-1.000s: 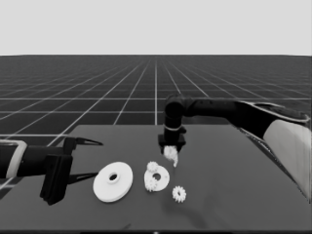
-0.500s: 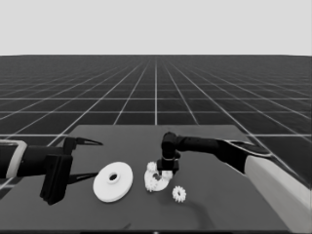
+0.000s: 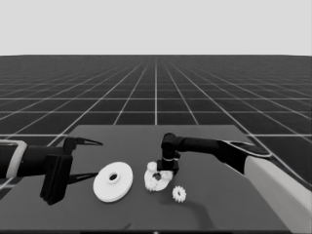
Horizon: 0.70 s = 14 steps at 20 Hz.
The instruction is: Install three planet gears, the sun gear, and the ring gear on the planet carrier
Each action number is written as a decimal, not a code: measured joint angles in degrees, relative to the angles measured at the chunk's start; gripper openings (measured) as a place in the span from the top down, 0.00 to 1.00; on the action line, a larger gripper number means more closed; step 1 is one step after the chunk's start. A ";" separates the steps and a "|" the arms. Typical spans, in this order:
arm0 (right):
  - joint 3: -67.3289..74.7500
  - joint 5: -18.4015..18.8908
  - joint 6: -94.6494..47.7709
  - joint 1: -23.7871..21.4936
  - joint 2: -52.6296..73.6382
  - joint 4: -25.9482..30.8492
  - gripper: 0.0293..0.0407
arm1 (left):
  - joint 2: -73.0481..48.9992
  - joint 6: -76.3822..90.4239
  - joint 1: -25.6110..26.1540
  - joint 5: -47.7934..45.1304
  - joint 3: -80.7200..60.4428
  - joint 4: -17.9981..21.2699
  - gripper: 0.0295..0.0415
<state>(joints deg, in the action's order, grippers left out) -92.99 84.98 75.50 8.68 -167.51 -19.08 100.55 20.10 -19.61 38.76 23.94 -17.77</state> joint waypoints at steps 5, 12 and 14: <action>9.47 4.70 5.83 -12.55 2.61 12.64 0.19 | 0.00 0.00 0.00 0.00 0.00 0.00 0.25; 7.92 5.33 4.88 -21.22 2.05 20.53 0.19 | 0.00 0.00 0.00 0.00 0.00 0.00 0.25; 19.67 5.21 11.12 -21.92 7.52 21.25 0.19 | 0.00 0.00 0.00 0.00 0.00 0.00 0.25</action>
<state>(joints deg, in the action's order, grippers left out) -73.33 90.19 86.62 -13.25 -160.00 2.18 100.55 20.10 -19.61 38.76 23.94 -17.77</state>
